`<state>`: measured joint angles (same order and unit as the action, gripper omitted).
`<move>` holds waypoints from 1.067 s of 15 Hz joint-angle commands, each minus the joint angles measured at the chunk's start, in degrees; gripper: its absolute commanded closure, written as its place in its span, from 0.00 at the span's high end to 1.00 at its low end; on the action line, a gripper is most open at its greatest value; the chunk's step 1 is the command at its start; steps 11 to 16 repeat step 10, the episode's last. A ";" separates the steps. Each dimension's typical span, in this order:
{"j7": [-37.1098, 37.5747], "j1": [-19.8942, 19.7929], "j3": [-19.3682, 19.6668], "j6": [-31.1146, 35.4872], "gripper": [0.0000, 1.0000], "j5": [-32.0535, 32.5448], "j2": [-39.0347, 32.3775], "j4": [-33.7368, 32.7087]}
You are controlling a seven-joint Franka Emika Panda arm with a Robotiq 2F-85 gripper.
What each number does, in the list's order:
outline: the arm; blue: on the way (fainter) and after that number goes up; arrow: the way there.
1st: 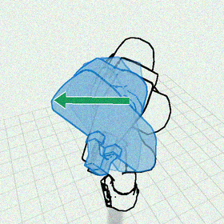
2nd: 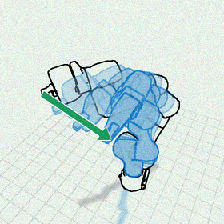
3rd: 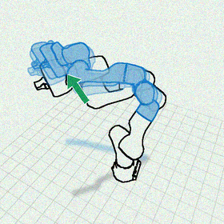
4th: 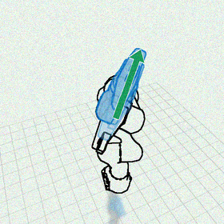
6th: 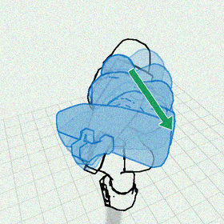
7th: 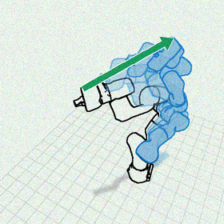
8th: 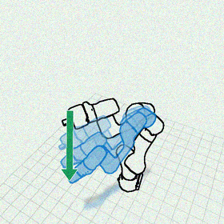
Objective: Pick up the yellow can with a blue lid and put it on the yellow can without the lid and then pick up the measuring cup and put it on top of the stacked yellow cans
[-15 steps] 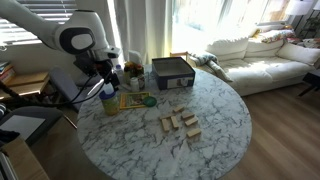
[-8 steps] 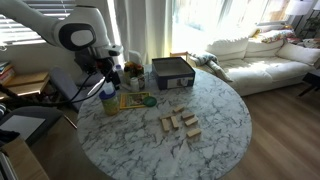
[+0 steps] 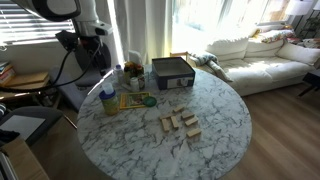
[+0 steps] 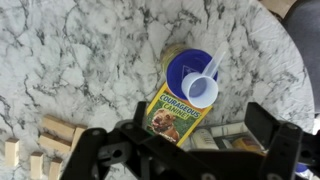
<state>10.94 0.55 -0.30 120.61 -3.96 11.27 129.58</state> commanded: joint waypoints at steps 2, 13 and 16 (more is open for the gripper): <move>-0.13 -0.14 -0.51 -3.81 1.00 -1.62 2.67 -0.87; -0.14 -0.11 -0.64 -4.64 1.00 -2.00 3.99 -0.70; -0.14 -0.11 -0.64 -4.64 1.00 -2.00 3.99 -0.70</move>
